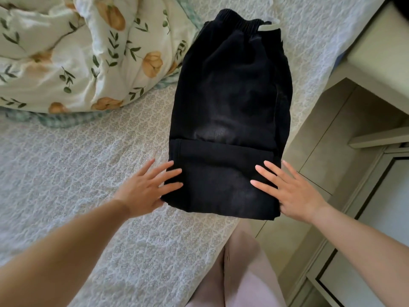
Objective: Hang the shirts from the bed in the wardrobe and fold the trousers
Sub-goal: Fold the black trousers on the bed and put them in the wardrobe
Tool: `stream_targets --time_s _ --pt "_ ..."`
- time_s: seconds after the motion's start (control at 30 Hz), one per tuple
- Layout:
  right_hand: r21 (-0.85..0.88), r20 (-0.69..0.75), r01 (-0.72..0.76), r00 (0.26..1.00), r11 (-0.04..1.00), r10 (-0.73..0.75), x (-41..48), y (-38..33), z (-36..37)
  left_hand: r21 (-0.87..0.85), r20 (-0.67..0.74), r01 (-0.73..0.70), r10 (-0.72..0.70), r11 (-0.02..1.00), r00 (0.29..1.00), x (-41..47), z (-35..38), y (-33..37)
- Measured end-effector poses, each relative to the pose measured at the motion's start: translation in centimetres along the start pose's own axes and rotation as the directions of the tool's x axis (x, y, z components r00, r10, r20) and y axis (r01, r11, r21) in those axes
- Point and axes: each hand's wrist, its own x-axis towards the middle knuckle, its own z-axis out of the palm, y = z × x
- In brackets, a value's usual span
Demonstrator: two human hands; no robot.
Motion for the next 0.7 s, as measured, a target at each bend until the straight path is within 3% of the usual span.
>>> stream_targets --time_s 0.1,0.2,0.3,0.4,0.53,0.63,0.7 --pt "0.035 0.026 0.063 0.998 0.997 -0.064 -0.9 -0.1 -0.4 -0.028 -0.030 0.057 -0.058 0.998 0.998 -0.1 -0.2 1.4" --pt "0.016 0.130 0.133 0.982 0.991 -0.134 -1.2 -1.7 -0.5 -0.047 0.040 0.157 -0.155 0.987 0.987 0.5 -0.4 2.9" --pt "0.004 0.255 -0.014 0.967 1.000 0.013 -0.7 -4.5 -0.5 -0.031 0.095 0.244 -0.240 0.969 0.966 1.3 -0.3 4.9" --pt "0.139 0.122 -0.252 0.964 0.958 0.236 0.6 -5.8 -0.5 -0.102 0.110 0.346 -0.335 0.933 0.936 2.4 -0.6 6.0" --pt "0.303 -0.028 -0.303 0.945 0.903 0.326 0.5 -6.2 -0.8 -0.123 0.204 0.357 -0.329 0.926 0.922 2.5 -1.1 5.9" --pt "0.470 0.144 -0.353 0.935 0.809 0.325 0.0 -5.5 -3.3 -0.262 0.226 0.384 -0.331 0.885 0.916 1.9 -3.1 4.9" --pt "0.472 0.295 -0.393 0.914 0.789 0.279 -0.1 -4.1 -5.5 -0.323 0.255 0.363 -0.289 0.874 0.923 1.9 -5.8 3.6"
